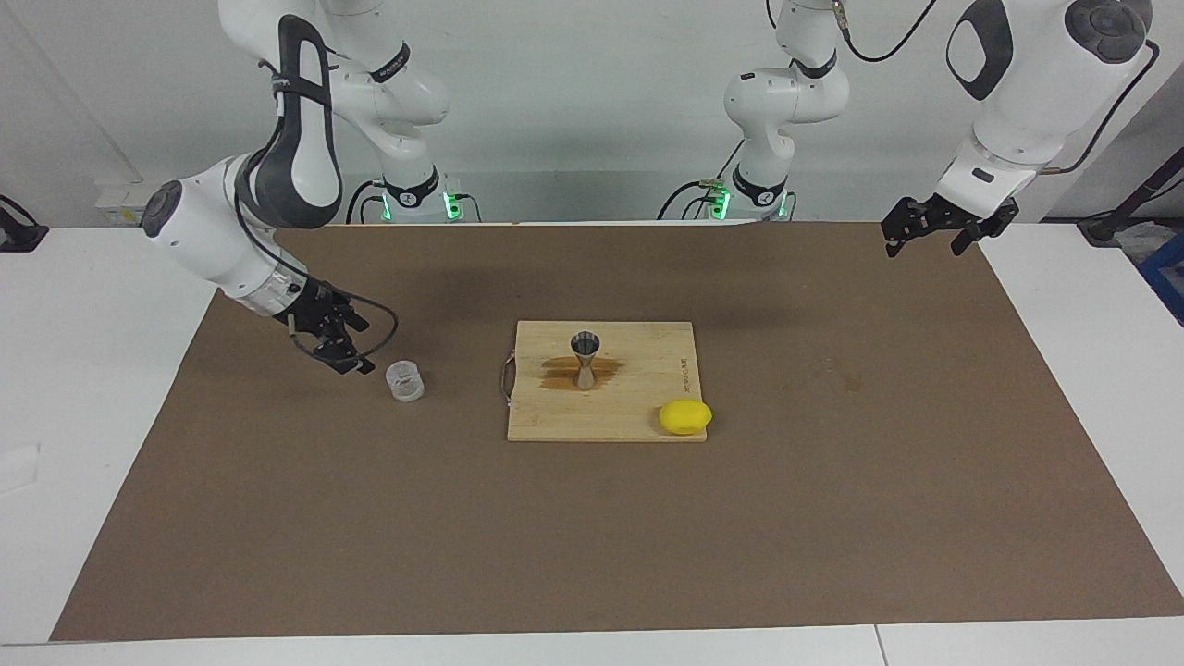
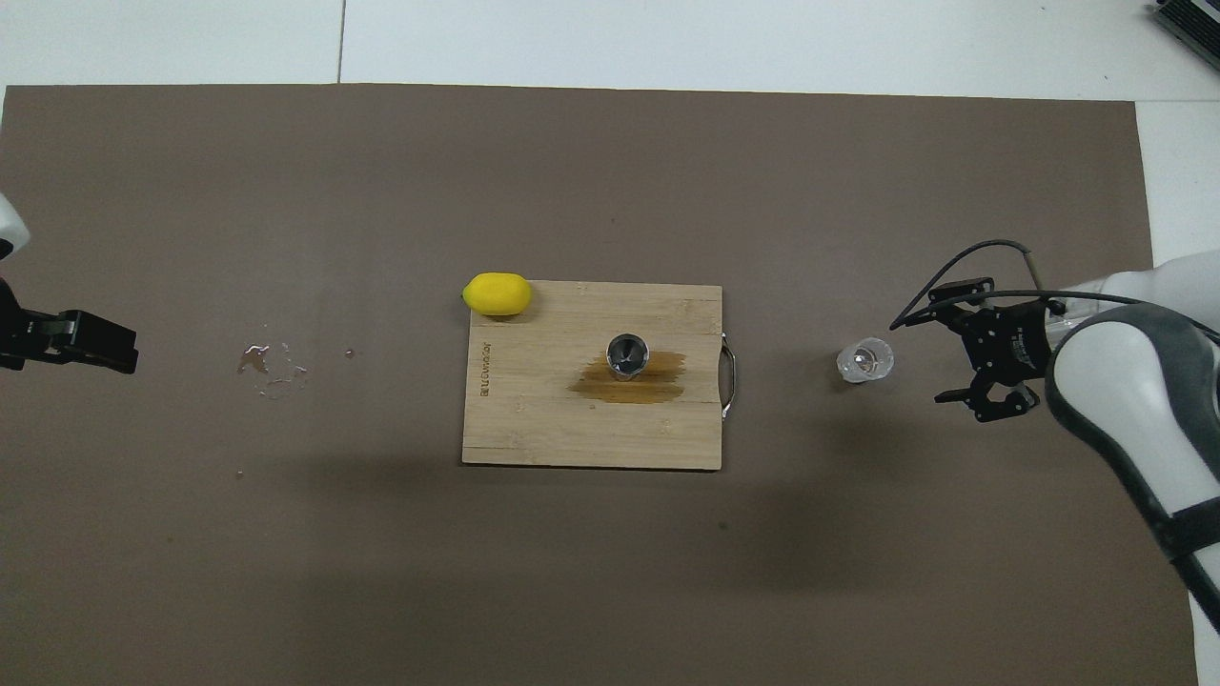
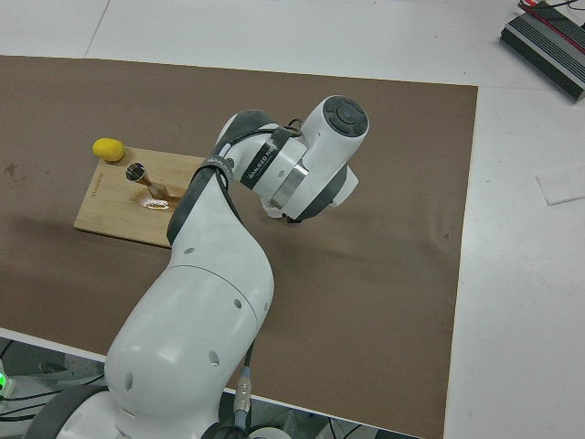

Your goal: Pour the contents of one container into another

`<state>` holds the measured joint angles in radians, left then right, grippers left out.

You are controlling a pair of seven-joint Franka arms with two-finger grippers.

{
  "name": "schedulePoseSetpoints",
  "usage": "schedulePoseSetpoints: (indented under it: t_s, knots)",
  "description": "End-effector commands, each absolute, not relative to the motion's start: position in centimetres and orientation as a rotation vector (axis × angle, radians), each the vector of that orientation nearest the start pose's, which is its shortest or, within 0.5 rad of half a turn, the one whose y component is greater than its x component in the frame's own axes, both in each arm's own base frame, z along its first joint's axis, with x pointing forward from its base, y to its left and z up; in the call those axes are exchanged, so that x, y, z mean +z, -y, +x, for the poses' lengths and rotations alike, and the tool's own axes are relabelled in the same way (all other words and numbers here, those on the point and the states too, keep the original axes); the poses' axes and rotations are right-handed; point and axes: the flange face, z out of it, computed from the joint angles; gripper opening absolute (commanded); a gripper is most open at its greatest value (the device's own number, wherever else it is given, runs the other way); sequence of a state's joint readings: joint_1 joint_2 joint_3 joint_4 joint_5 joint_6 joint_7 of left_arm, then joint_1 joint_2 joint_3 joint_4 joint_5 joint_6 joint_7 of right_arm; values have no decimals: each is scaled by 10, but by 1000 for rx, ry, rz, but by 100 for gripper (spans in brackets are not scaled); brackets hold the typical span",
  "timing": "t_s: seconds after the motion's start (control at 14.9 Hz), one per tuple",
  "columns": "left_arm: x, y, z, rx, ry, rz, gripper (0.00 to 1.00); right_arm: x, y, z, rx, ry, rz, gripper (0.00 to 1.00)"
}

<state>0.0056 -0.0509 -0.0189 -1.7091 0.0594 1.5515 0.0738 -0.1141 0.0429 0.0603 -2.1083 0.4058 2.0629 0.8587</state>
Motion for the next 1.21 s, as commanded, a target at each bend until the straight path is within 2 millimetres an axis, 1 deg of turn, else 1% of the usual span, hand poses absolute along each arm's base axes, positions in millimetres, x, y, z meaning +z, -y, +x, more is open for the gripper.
schedulePoseSetpoints:
  t_s: [0.0, 0.07, 0.13, 0.2, 0.27, 0.33, 0.6, 0.74, 0.8, 0.94, 1.14]
  knots:
    - [588, 1, 527, 151, -136, -3067, 100, 410, -35, 537, 224, -1200, -2630, 100]
    - [588, 1, 527, 151, -136, -3067, 100, 416, -48, 537, 185, -1031, -2722, 100]
    - [588, 1, 527, 151, -136, -3067, 100, 421, -56, 535, 162, -870, -2822, 100]
    - [588, 1, 527, 151, -136, -3067, 100, 432, -60, 535, 125, -722, -2927, 100]
    - [588, 1, 527, 151, -136, -3067, 100, 445, -58, 537, 95, -626, -3000, 100]
    - [588, 1, 527, 151, -136, -3067, 100, 460, -57, 541, 80, -571, -3044, 100]
    - [588, 1, 527, 151, -136, -3067, 100, 529, -49, 554, -4, -395, -3162, 100]
    - [588, 1, 527, 151, -136, -3067, 100, 565, -48, 557, -17, -394, -3159, 100]
    - [588, 1, 527, 151, -136, -3067, 100, 578, -47, 557, -5, -397, -3151, 100]
    - [588, 1, 527, 151, -136, -3067, 100, 593, -47, 550, 18, -400, -3151, 100]
    - [588, 1, 527, 151, -136, -3067, 100, 608, -48, 536, 26, -399, -3142, 100]
